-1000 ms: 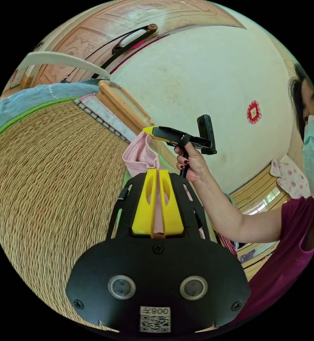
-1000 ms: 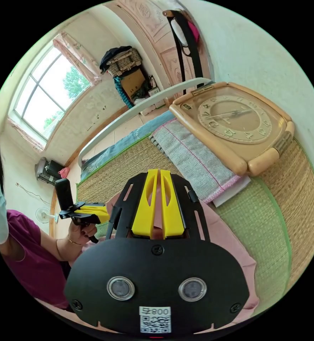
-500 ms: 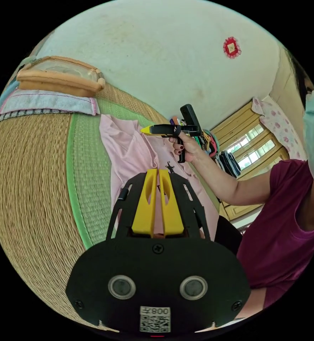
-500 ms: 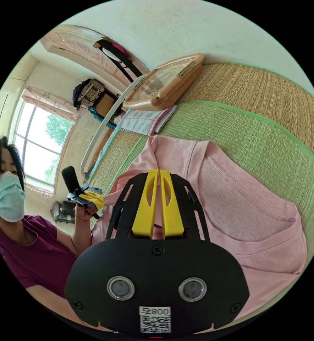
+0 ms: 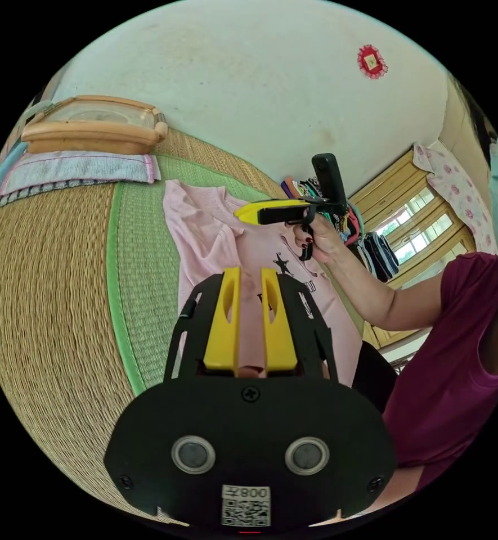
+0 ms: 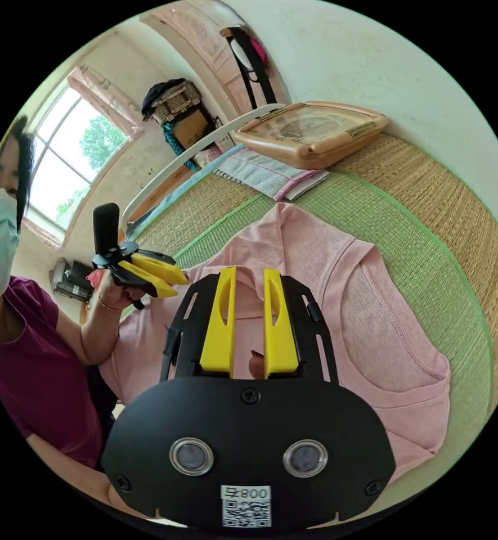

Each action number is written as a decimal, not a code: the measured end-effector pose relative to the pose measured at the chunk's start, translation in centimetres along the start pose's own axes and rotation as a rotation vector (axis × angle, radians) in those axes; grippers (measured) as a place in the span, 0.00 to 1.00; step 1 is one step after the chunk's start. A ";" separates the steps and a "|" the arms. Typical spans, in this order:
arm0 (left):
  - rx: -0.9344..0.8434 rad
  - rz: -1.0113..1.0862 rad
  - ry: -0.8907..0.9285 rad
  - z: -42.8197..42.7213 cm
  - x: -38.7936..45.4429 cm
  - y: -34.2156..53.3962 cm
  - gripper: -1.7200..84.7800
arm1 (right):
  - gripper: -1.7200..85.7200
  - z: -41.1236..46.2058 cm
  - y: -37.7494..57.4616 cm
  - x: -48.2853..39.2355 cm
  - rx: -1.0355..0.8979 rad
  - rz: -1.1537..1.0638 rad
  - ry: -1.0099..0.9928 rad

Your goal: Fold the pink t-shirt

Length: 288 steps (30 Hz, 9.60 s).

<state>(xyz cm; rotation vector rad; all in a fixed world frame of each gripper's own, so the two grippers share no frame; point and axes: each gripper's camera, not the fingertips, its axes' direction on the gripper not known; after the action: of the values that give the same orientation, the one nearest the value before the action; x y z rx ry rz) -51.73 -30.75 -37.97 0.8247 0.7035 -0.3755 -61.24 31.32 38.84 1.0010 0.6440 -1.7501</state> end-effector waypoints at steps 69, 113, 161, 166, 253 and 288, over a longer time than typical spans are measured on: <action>-0.126 -0.066 -0.124 1.8 -2.8 -4.9 0.02 | 0.03 5.9 -5.9 12.3 0.003 0.060 -0.062; -0.028 -0.049 0.042 3.0 -2.1 -7.9 0.02 | 0.02 -5.3 22.6 11.1 -0.004 0.503 0.315; -0.178 0.059 -0.410 20.1 8.2 -27.6 0.02 | 0.02 -6.4 36.2 15.8 0.145 0.676 0.514; -0.190 0.101 -0.479 21.6 10.0 -29.3 0.02 | 0.02 -6.7 37.0 16.8 0.172 0.696 0.499; -0.136 -0.532 -0.119 -25.0 20.7 36.2 0.07 | 0.08 -12.1 80.4 -14.7 0.092 0.911 0.031; -0.030 -0.631 0.178 -34.5 20.8 52.0 0.03 | 0.13 -4.5 78.3 -22.2 -0.226 0.849 0.082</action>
<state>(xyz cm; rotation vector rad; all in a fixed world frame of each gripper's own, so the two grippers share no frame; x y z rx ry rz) -22.35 27.98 -40.90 0.5964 1.1329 -0.8619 16.67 16.01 57.17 0.9891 0.3653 -0.8765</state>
